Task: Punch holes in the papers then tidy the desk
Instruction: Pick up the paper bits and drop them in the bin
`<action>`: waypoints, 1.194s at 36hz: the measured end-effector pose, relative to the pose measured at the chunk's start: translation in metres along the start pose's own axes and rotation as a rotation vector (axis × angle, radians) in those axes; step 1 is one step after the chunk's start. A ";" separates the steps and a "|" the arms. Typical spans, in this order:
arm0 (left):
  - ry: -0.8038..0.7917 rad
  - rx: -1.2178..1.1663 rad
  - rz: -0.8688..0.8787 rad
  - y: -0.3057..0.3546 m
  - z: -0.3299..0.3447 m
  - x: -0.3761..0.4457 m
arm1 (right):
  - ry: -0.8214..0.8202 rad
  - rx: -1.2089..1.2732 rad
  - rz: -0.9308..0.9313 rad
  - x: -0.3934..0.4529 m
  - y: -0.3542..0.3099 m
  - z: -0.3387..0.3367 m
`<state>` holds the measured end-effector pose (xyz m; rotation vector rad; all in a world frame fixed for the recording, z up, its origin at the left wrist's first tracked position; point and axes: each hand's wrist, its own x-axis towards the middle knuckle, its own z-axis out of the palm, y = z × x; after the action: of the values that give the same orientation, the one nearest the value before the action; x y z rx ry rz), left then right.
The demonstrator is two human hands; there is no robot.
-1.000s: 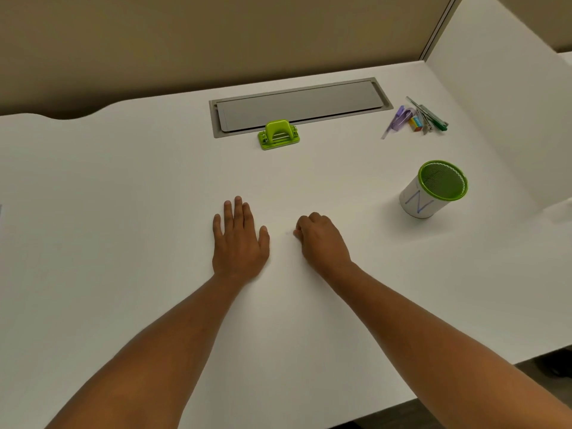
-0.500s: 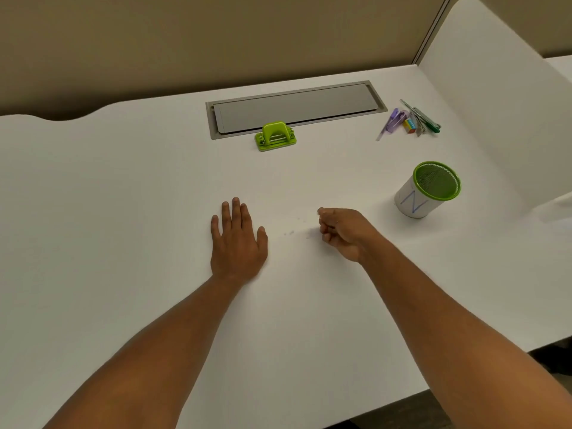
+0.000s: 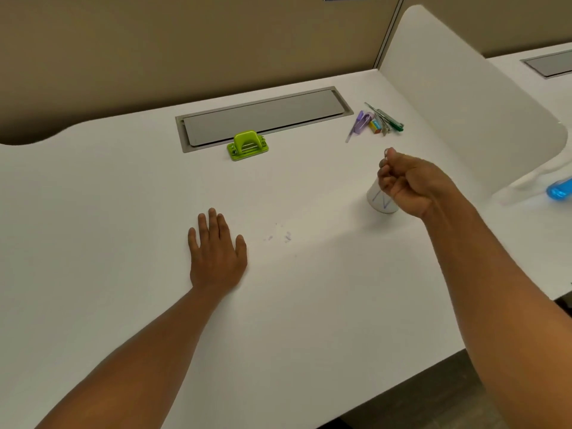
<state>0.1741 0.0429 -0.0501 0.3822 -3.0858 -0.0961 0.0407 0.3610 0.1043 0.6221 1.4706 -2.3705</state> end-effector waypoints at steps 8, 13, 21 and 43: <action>-0.012 0.000 -0.002 0.001 -0.001 0.000 | 0.429 -1.125 -0.432 0.031 -0.013 -0.029; -0.012 -0.005 -0.004 0.001 -0.002 0.001 | 0.496 -1.363 -0.535 0.036 -0.010 -0.032; 0.012 0.029 0.005 0.001 0.000 -0.001 | 0.503 -1.426 -0.553 0.035 -0.006 -0.024; -0.001 0.024 -0.013 -0.001 0.004 0.002 | -0.155 -1.788 -0.809 -0.017 0.201 0.040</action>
<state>0.1720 0.0416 -0.0538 0.4027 -3.0887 -0.0599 0.1382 0.2367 -0.0278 -0.6806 3.0520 -0.4145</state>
